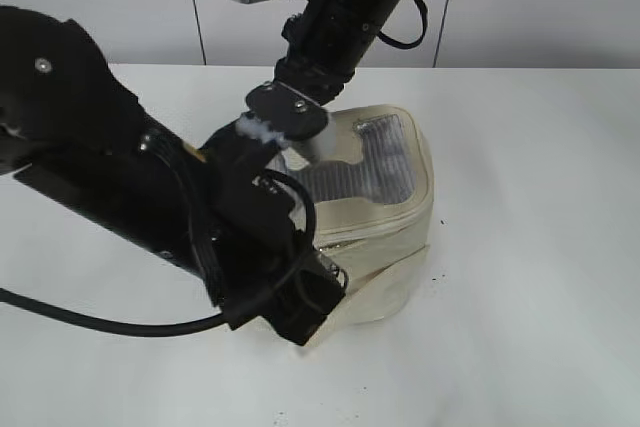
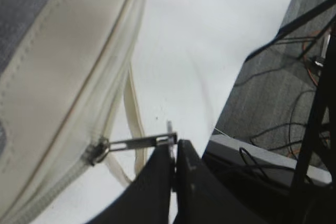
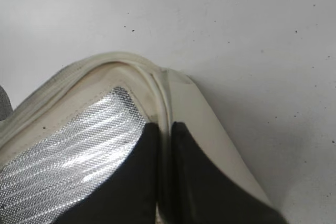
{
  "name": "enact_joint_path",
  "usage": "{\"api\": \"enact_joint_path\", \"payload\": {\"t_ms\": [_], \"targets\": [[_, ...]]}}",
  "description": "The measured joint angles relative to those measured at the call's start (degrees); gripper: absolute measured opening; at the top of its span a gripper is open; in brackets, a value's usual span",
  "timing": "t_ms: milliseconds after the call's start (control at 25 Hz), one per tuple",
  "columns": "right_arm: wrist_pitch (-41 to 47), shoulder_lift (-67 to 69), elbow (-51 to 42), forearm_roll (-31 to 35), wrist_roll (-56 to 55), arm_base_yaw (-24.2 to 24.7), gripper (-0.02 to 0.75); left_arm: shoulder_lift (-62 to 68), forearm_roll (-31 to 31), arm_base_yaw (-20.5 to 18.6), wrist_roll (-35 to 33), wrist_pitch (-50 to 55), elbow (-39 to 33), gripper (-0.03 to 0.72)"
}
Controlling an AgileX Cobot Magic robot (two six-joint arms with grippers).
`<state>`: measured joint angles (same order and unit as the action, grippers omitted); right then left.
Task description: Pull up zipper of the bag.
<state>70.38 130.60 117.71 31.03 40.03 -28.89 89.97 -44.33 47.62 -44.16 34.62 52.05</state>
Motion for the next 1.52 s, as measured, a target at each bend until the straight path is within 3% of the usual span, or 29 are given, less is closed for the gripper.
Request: {"api": "enact_joint_path", "payload": {"t_ms": [400, 760, 880, 1080, 1160, 1320, 1520], "targets": [[0.0, 0.0, 0.1, -0.2, 0.1, 0.0, 0.02, 3.2, -6.1, 2.0, 1.3, -5.4, 1.1, -0.003], [0.0, 0.0, 0.2, -0.6, -2.6, 0.1, 0.028, 3.9, -3.7, 2.2, 3.4, -3.5, 2.6, -0.003], [-0.1, 0.0, 0.4, -0.8, -4.9, 0.1, 0.127, 3.1, -0.7, 2.3, 7.2, -1.9, 2.6, 0.048], [-0.3, -0.9, 1.3, -0.5, -10.9, 0.7, 0.431, -2.4, 4.7, 2.4, 10.5, -0.8, 2.6, 0.321], [-0.3, -1.7, 1.3, -0.5, -11.8, 1.3, 0.474, -4.8, 7.9, 2.4, 11.0, -1.3, 2.6, 0.386], [-0.3, -4.4, 1.4, -3.0, -15.0, 3.3, 0.497, -7.8, 12.3, 1.3, 12.4, -4.9, 2.6, 0.422], [-0.5, -7.7, 1.0, -9.5, -19.6, 6.9, 0.5, -7.0, 12.7, -5.2, 12.5, -10.0, 4.2, 0.428]]}}
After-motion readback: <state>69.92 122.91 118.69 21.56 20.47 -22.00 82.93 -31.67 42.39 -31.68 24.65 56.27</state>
